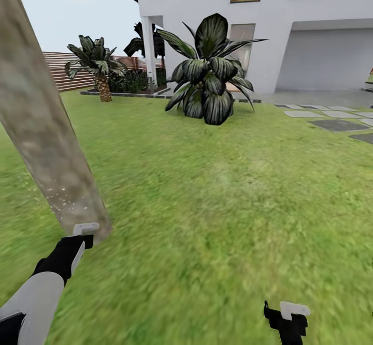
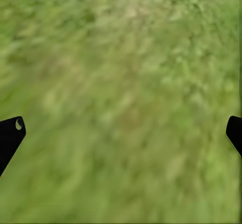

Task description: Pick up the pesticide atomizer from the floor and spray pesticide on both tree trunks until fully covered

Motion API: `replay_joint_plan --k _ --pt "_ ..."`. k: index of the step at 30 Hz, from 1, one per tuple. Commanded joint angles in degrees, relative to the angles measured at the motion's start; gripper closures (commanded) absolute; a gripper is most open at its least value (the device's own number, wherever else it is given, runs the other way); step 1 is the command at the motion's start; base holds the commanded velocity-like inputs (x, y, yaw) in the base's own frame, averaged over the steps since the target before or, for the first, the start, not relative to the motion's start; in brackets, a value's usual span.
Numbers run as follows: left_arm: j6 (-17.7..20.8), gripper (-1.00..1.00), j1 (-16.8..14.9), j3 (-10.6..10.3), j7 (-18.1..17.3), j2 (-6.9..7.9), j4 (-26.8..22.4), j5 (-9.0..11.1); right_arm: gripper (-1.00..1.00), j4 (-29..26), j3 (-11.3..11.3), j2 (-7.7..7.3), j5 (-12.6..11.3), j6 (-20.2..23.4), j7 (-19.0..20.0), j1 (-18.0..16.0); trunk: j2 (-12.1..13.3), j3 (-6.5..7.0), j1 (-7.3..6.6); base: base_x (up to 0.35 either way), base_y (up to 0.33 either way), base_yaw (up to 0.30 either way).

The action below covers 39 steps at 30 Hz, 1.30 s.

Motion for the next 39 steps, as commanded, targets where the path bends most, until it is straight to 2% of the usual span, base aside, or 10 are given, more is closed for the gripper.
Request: replay_joint_plan --k 1,8,39 --pt "0.3 1.0 0.0 0.2 -0.1 -0.03 -0.1 -0.3 -1.0 0.0 0.4 -0.01 -0.4 -0.1 -0.1 0.0 0.0 -0.05 0.01 0.16 -0.236 0.0" --pt "0.3 1.0 0.0 0.1 -0.1 -0.03 -0.1 -0.3 -1.0 0.0 0.4 -0.01 -0.4 -0.1 -0.1 0.0 0.0 -0.05 0.01 0.16 -0.236 0.133" --pt "0.3 1.0 0.0 0.1 -0.1 -0.12 -0.1 -0.3 -1.0 0.0 0.5 -0.01 -0.4 -0.1 -0.1 0.0 0.0 -0.05 0.01 0.206 -0.21 0.275"
